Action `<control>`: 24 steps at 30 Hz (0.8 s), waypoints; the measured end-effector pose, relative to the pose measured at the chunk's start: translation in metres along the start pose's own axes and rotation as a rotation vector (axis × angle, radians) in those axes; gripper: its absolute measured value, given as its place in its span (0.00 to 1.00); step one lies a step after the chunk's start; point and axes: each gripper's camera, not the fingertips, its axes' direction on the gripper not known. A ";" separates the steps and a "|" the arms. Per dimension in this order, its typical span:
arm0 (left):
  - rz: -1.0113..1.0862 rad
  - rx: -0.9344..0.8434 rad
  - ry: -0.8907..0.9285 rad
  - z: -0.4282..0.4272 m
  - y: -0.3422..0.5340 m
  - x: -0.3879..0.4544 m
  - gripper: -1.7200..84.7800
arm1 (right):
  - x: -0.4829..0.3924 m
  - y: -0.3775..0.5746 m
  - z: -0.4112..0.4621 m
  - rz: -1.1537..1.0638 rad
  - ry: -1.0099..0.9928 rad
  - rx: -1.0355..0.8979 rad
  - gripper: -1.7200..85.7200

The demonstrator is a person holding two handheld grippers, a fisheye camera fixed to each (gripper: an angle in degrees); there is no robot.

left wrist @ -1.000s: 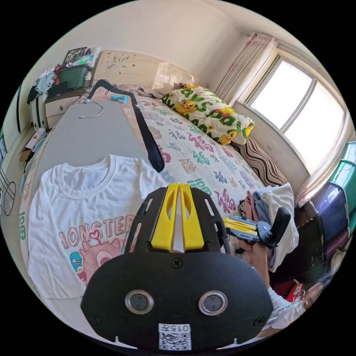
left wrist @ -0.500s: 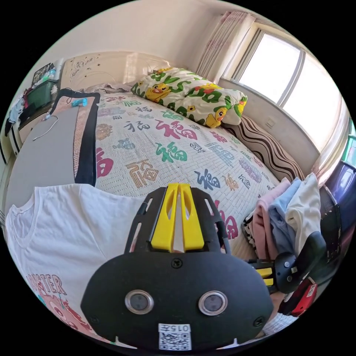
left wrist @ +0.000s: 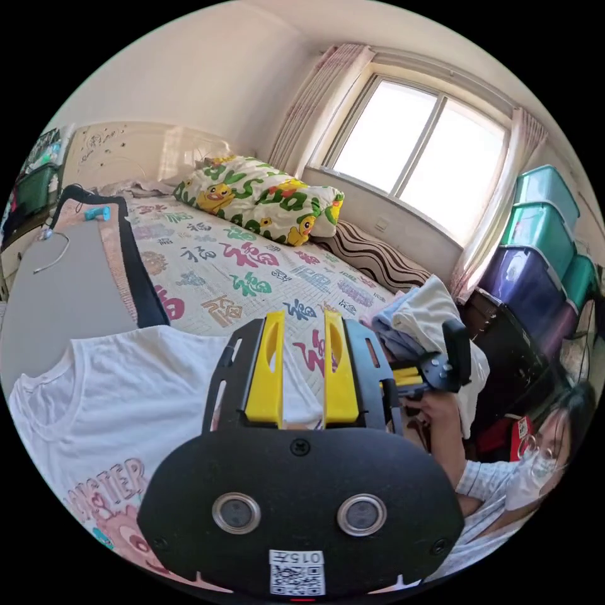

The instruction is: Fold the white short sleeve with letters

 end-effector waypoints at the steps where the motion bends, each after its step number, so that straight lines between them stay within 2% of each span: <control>1: 0.021 0.012 -0.050 -0.045 0.024 0.002 0.13 | -0.002 0.004 -0.001 -0.006 -0.006 0.026 0.01; 6: -0.018 0.061 -0.371 -0.221 0.126 -0.015 0.12 | -0.043 0.034 0.005 -0.150 -0.192 0.201 0.02; 10: -0.153 0.002 -0.566 -0.323 0.217 -0.052 0.12 | -0.088 0.042 0.033 -0.233 -0.282 0.216 0.02; 13: -0.185 -0.033 -0.581 -0.351 0.266 -0.071 0.12 | -0.143 0.027 0.079 -0.294 -0.349 0.159 0.03; 17: -0.158 -0.129 -0.546 -0.341 0.288 -0.082 0.12 | -0.238 -0.006 0.180 -0.348 -0.418 -0.097 0.06; 20: -0.065 -0.189 -0.519 -0.337 0.282 -0.072 0.13 | -0.299 -0.008 0.240 -0.426 -0.338 -0.215 0.09; 24: 0.045 -0.298 -0.719 -0.324 0.294 -0.061 0.13 | -0.351 0.004 0.296 -0.513 -0.196 -0.268 0.10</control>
